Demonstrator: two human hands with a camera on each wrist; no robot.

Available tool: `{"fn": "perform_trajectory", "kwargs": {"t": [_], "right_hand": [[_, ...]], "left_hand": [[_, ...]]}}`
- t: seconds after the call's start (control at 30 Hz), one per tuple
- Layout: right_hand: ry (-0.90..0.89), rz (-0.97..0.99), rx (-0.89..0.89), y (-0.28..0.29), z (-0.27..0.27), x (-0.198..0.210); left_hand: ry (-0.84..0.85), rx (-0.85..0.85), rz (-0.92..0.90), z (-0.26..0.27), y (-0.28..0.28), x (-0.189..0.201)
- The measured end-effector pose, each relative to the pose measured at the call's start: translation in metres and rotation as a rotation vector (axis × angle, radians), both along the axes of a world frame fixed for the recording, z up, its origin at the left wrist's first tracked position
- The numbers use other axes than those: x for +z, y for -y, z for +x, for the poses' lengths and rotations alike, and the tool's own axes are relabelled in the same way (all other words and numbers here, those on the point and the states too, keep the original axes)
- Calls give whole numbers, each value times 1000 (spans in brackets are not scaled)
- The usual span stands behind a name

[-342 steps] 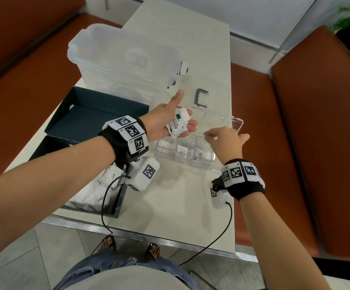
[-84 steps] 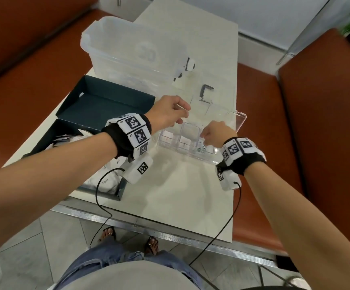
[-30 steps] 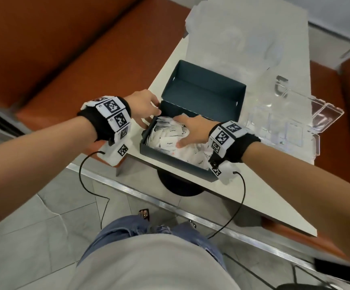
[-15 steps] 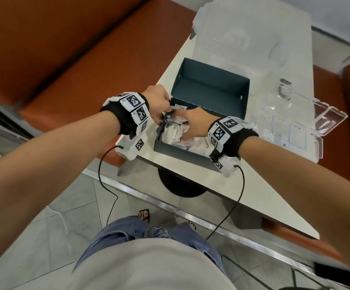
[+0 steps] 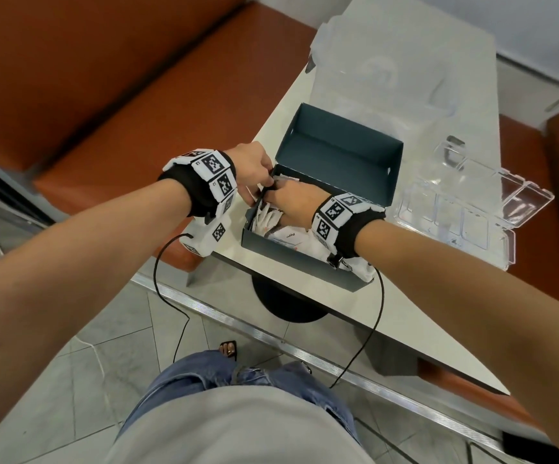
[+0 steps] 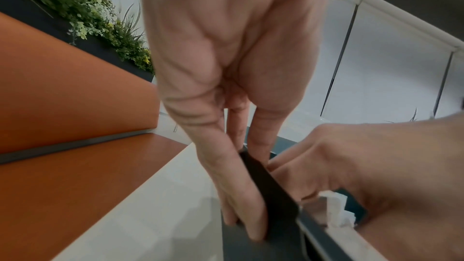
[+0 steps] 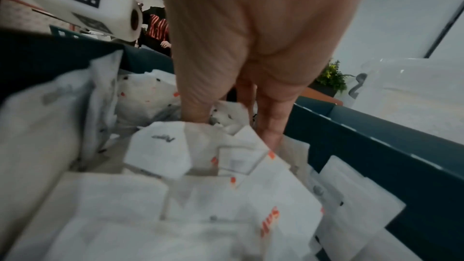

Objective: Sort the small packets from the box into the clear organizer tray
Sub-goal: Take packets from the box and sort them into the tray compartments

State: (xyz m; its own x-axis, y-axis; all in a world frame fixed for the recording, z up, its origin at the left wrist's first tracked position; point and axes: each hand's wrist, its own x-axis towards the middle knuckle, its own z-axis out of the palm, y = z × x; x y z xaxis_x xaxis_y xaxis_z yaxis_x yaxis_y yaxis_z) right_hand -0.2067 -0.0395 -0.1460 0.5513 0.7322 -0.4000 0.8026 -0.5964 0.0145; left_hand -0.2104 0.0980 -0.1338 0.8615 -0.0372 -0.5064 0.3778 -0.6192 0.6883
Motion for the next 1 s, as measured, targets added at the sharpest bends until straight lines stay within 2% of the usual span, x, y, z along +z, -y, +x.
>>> {"fn": "perform_trajectory", "kwargs": {"t": [0.2, 0.3, 0.37, 0.53, 0.7, 0.77, 0.83, 0.93, 1.0], "right_hand": [[-33, -56, -25, -9, 1, 5], [-30, -14, -33, -4, 3, 9], [-37, 44, -102, 4, 6, 13], [-86, 354, -342, 41, 13, 32], [-434, 752, -732, 87, 11, 50], [-559, 868, -812, 101, 10, 60], [-647, 997, -858, 112, 10, 71], [-763, 1185, -908, 125, 14, 89], [-820, 1270, -917, 131, 17, 99]], "left_hand": [[-13, -33, 16, 1, -5, -5], [-4, -22, 18, 1, -6, -8], [-8, -13, -5, 1, -7, -9], [38, 26, -38, -3, -12, -11], [334, 53, 53, 2, -2, 7], [417, 88, -34, 6, 10, 20], [432, 129, -172, 9, 26, 33], [369, 127, -355, 12, 52, 48], [259, 121, -510, 14, 69, 54]]}}
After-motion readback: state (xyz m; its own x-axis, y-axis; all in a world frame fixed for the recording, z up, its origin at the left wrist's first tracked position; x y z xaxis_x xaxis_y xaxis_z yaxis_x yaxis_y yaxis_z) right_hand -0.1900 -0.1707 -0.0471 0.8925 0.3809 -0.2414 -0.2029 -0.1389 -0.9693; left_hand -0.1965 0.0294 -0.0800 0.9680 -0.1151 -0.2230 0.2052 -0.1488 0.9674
